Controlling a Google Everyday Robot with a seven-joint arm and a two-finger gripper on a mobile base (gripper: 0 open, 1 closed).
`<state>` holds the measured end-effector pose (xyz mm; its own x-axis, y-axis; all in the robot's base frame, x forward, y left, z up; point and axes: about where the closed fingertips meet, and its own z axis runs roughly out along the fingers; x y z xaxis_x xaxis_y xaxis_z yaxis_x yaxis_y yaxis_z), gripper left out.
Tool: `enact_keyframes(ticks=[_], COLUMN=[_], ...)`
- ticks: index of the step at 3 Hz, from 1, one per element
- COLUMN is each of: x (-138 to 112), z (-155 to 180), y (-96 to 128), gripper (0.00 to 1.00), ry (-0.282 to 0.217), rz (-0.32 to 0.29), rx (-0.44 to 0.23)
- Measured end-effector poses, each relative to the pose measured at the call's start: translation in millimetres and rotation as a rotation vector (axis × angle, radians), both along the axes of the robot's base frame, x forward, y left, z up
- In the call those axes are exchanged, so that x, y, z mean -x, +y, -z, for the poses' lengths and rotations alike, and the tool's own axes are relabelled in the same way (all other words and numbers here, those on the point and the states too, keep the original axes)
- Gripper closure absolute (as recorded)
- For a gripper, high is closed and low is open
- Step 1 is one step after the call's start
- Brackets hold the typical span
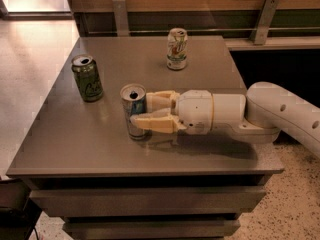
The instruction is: Knock redbull can over
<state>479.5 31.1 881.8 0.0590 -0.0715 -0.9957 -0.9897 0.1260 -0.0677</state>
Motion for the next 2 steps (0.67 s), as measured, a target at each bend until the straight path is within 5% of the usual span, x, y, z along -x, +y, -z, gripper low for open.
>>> enact_keyframes(ticks=[1, 2], x=[0.8, 0.5], z=[-0.7, -3.1], y=[2.0, 1.4], gripper=[1.0, 1.0], ry=[-0.001, 0.001], rz=[-0.004, -0.003], rx=[0.0, 0.01])
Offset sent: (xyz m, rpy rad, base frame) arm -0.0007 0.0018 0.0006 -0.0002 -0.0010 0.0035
